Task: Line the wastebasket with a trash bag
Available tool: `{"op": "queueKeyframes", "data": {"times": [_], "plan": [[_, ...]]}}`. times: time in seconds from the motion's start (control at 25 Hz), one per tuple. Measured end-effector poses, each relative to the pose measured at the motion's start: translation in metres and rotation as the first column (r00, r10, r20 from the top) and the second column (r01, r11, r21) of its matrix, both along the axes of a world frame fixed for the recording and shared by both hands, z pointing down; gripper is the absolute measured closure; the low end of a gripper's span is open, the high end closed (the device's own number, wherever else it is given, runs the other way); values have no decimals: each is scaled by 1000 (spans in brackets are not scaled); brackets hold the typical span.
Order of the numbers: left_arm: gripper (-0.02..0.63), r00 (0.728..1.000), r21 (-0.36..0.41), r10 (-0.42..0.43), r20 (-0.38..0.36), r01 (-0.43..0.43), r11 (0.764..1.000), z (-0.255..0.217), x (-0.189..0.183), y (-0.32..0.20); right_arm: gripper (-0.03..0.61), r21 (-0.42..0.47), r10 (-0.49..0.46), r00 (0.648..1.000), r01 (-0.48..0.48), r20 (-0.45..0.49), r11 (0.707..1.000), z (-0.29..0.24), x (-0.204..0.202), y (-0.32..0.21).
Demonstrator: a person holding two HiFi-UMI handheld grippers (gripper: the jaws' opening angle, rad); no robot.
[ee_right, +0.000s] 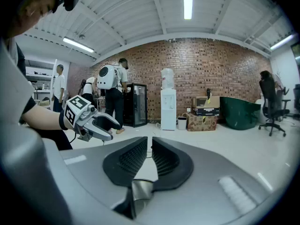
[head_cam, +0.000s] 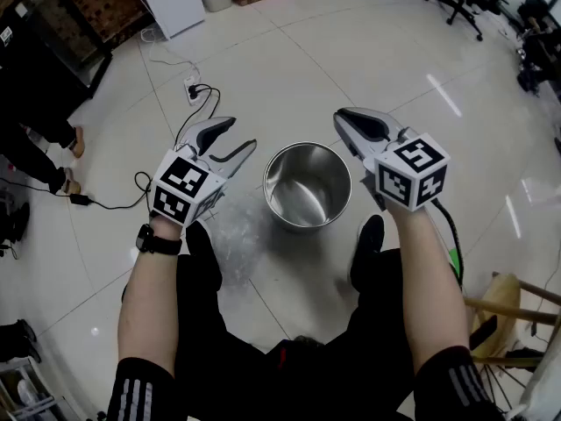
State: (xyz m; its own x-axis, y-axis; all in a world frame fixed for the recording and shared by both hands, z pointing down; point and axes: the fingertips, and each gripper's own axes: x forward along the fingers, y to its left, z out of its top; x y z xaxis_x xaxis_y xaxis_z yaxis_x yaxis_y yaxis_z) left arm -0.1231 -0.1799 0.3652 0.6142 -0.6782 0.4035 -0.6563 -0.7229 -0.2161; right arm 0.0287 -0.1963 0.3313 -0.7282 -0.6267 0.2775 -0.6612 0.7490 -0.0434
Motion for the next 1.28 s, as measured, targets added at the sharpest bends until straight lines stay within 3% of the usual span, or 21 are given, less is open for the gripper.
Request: {"op": "queueKeyframes", "data": {"times": [0.24, 0.48, 0.6, 0.8, 1.08, 1.28], "plan": [[392, 997, -153, -47, 54, 54, 987, 70, -25, -5, 528, -3, -4, 1000, 4, 5, 1000, -3, -5, 1], [379, 988, -327, -61, 142, 105, 939, 157, -60, 6, 528, -7, -17, 1000, 17, 10, 1000, -3, -12, -1], [379, 980, -405, -84, 180, 151, 902, 202, -84, 14, 528, -13, -25, 1000, 25, 5, 1000, 0, -14, 1], [371, 962, -526, -50, 270, 191, 829, 280, -112, 34, 527, -11, -32, 999, 32, -4, 999, -1, -16, 2], [364, 971, -618, -40, 236, 182, 765, 349, -106, 54, 527, 14, -60, 997, 60, -48, 998, -1, -23, 8], [350, 960, -664, -40, 278, 222, 714, 397, -127, 72, 526, 36, -63, 996, 65, -62, 997, -6, -24, 9]]}}
